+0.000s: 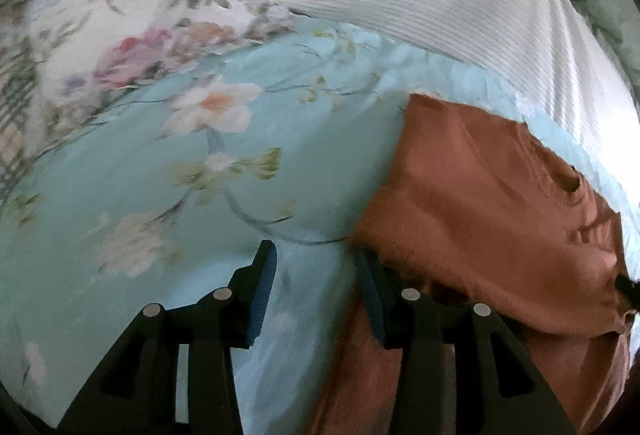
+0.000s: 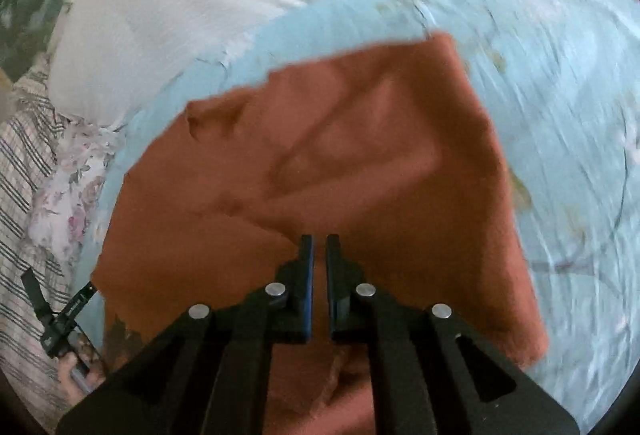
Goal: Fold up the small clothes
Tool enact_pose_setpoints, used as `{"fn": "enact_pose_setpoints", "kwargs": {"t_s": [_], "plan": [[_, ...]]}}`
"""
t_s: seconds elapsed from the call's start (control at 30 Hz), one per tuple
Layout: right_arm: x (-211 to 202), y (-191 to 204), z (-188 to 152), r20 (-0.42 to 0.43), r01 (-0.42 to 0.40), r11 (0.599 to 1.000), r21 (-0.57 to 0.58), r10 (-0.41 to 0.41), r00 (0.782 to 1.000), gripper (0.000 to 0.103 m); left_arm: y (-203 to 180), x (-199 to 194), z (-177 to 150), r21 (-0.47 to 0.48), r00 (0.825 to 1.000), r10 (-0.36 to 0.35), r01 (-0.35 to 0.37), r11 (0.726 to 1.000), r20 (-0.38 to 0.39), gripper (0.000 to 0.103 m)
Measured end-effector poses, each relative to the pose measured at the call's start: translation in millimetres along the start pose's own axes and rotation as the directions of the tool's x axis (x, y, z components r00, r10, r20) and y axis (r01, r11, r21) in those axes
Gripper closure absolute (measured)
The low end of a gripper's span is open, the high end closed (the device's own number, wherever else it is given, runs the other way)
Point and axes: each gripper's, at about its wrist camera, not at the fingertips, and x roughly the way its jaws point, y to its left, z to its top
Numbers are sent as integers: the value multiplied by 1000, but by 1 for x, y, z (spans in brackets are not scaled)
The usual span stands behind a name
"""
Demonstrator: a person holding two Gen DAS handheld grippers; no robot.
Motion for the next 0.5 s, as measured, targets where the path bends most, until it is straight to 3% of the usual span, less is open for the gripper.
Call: {"fn": "enact_pose_setpoints", "kwargs": {"t_s": [0.03,0.07,0.13,0.33,0.43,0.5], "plan": [[-8,-3,-5,5,-5,1000,2,5,1000,89,3,-7,-2,-8,1000,9,-9,1000,9,58],[-19,-7,-12,16,-2,1000,-2,2,1000,65,9,-17,-6,-22,1000,4,-4,1000,15,51],[-39,-14,-23,48,-18,1000,2,18,999,33,20,-29,-12,-51,1000,-30,30,998,7,42],[-94,-52,-63,114,14,1000,26,-17,993,33,46,-50,-42,-71,973,-208,202,977,-95,36],[-99,-76,-77,81,33,997,76,-39,996,33,43,-55,-61,-24,941,-293,293,956,-169,36],[-99,-81,-92,42,-44,996,75,41,998,33,38,-55,-72,-1,908,-353,362,932,-225,36]]}}
